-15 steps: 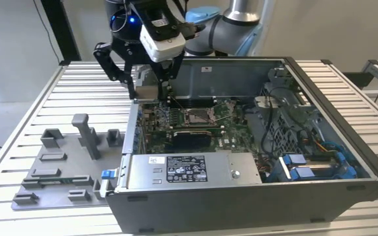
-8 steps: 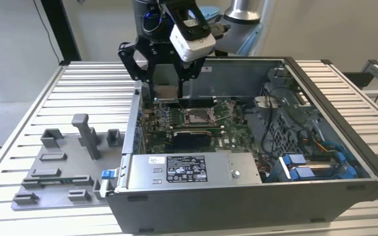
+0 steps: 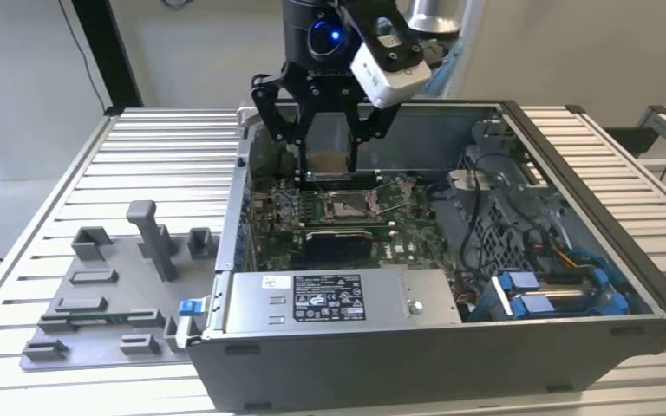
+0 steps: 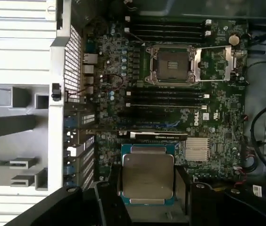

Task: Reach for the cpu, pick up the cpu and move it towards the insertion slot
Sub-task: 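Pick up the cpu and move it towards the insertion slot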

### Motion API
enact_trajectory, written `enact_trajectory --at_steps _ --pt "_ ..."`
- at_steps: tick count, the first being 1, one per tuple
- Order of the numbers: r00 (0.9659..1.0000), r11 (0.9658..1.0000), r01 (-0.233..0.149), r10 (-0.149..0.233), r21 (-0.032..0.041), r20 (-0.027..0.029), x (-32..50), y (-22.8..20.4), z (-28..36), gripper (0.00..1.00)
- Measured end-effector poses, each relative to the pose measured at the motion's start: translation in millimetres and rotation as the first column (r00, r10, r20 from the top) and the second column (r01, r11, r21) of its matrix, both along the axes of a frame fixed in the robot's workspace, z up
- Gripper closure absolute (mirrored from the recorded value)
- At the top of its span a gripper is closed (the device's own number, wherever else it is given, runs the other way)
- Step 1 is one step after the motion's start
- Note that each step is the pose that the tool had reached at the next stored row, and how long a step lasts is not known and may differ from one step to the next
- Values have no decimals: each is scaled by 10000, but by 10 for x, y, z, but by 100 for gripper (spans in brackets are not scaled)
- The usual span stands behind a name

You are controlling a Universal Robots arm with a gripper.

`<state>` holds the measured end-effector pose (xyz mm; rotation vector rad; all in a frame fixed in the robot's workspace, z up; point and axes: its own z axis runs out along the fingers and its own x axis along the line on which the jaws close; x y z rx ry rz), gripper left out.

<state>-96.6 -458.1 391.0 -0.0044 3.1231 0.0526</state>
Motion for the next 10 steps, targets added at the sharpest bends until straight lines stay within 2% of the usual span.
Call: enact_trajectory --at_steps 10 --pt "10000 10000 1 -1 0 -1 458 0 0 100"
